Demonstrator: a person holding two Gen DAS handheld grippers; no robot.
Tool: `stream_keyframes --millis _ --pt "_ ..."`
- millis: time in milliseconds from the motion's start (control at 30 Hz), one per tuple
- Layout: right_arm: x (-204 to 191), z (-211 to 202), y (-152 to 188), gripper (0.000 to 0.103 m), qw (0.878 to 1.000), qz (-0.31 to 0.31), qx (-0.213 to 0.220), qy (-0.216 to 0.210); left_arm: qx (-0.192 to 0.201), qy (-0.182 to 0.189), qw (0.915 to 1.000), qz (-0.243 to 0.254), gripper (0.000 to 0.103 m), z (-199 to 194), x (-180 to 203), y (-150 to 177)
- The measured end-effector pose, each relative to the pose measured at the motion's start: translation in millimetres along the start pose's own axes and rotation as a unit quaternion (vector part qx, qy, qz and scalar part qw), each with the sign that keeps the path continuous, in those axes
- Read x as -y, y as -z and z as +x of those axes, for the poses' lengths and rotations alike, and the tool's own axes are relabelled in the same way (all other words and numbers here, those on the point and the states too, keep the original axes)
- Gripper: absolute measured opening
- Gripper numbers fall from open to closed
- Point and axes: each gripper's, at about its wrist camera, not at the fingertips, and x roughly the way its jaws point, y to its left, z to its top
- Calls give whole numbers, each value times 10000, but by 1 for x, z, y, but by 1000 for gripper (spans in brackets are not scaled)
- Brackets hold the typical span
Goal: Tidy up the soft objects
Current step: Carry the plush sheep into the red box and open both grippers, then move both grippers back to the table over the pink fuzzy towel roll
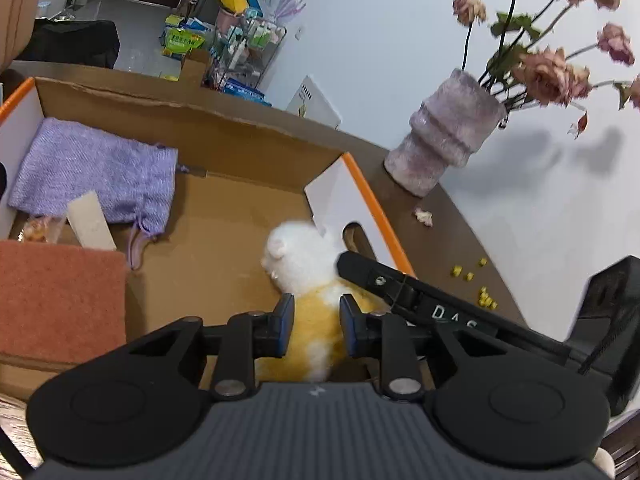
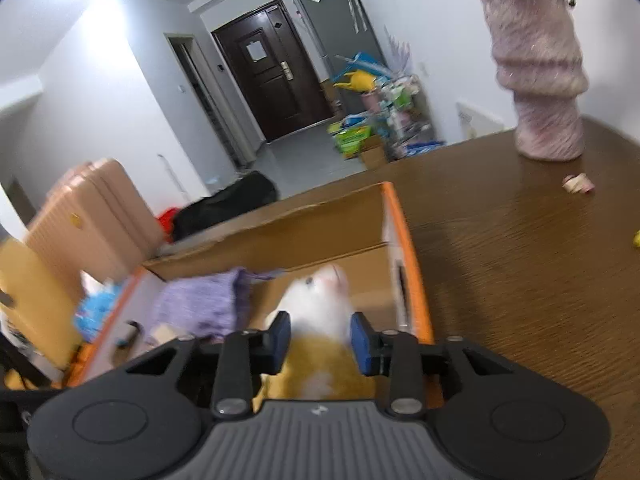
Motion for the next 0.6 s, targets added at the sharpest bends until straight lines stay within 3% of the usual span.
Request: stream_keyframes --millis 200,367,433,467,500,533,600 --pt "-5 -26 0 28 9984 -409 242 295 127 -381 9989 233 26 -20 7 4" --pt "-15 -79 -21 28 9964 -653 509 182 638 -1002 9896 808 42 -85 21 -2" --pt "-21 -103 -27 31 9941 -909 584 90 875 -1318 9822 1010 55 -116 24 0" --pt "-25 -115 -29 43 9923 -1072 613 -3 1043 -1492 9773 1081 62 -134 25 3" --pt "-28 -129 -30 57 9903 -1216 660 -80 1197 -1643 9728 1113 77 -147 25 6" --pt "-32 -143 -29 64 9884 -1331 727 -99 1428 -1839 9657 1150 84 -164 26 12" --pt "-39 -170 -24 83 9839 -1484 992 -4 1738 -2096 9538 1271 89 -192 26 25"
